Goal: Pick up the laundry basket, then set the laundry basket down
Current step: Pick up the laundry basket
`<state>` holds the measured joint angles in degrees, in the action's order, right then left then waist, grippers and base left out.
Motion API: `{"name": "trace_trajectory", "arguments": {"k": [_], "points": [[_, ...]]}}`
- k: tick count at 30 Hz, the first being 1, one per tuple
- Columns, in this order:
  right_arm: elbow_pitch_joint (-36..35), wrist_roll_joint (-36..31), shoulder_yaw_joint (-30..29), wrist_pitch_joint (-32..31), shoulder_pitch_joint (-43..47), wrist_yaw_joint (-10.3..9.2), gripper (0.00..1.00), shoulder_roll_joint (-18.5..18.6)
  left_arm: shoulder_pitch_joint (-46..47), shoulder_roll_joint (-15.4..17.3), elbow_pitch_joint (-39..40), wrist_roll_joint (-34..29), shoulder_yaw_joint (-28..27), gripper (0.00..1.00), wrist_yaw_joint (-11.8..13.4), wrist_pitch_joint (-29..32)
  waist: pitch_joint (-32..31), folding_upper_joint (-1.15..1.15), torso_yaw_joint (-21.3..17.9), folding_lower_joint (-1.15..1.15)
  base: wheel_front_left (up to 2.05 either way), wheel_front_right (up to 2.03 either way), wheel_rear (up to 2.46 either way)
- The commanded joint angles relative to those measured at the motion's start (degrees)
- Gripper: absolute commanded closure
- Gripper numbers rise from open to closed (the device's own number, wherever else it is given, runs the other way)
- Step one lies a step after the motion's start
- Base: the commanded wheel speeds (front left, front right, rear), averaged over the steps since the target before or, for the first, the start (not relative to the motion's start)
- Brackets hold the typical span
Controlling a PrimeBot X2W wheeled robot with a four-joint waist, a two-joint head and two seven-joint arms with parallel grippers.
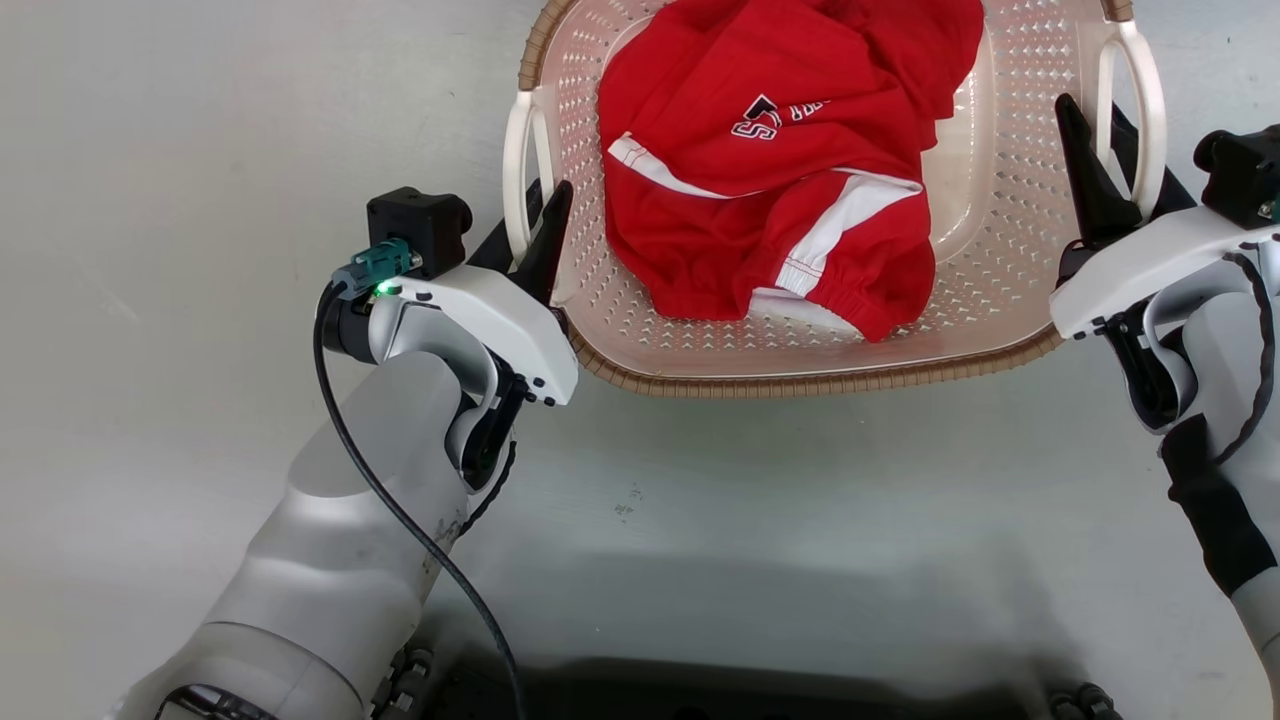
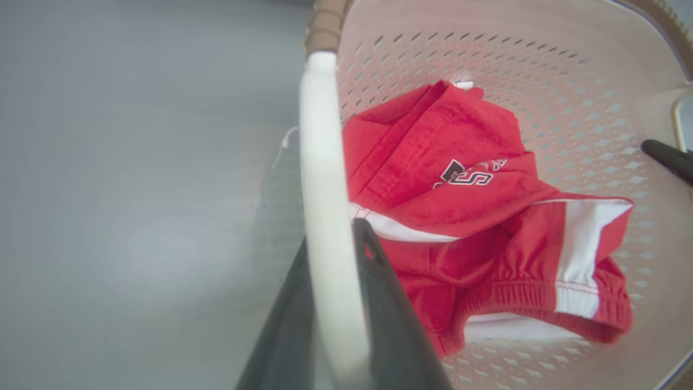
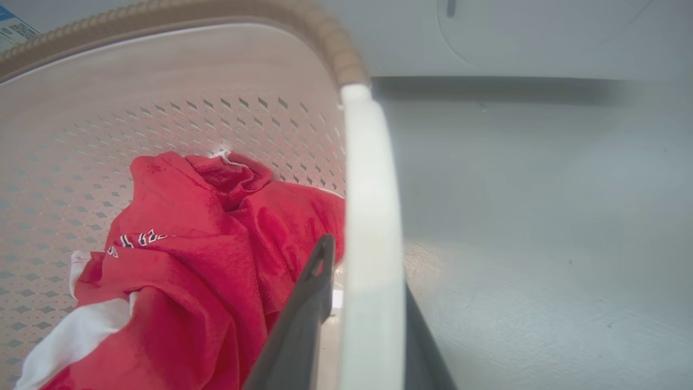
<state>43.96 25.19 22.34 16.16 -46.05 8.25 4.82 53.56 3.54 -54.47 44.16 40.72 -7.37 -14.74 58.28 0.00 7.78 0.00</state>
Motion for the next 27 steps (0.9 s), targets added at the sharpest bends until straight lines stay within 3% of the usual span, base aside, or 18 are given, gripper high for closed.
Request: {"name": "trace_trajectory", "arguments": {"k": [1,16,27], "points": [[2.7,0.4,1.5,-1.2,2.6,-0.76,1.0,-1.9,-0.8,3.3,-0.2,0.1,-0.3,1.0,-0.1,-0.3,-0.1,0.0,-0.1,0.0,0.0,0.0,0.0],[8.6,2.5,3.0,-1.2,2.0,-0.76,1.0,-1.9,-1.4,3.6,-4.0,2.8,1.3,1.0,-0.1,-0.3,-3.1,0.0,-0.8,0.0,0.0,0.0,0.0],[17.4,10.0,10.8,-1.7,0.8,-0.76,1.0,-1.9,-2.7,4.4,-8.6,8.7,7.2,1.0,-0.1,0.1,-8.0,0.0,-2.0,0.0,0.0,0.0,0.0]]}}
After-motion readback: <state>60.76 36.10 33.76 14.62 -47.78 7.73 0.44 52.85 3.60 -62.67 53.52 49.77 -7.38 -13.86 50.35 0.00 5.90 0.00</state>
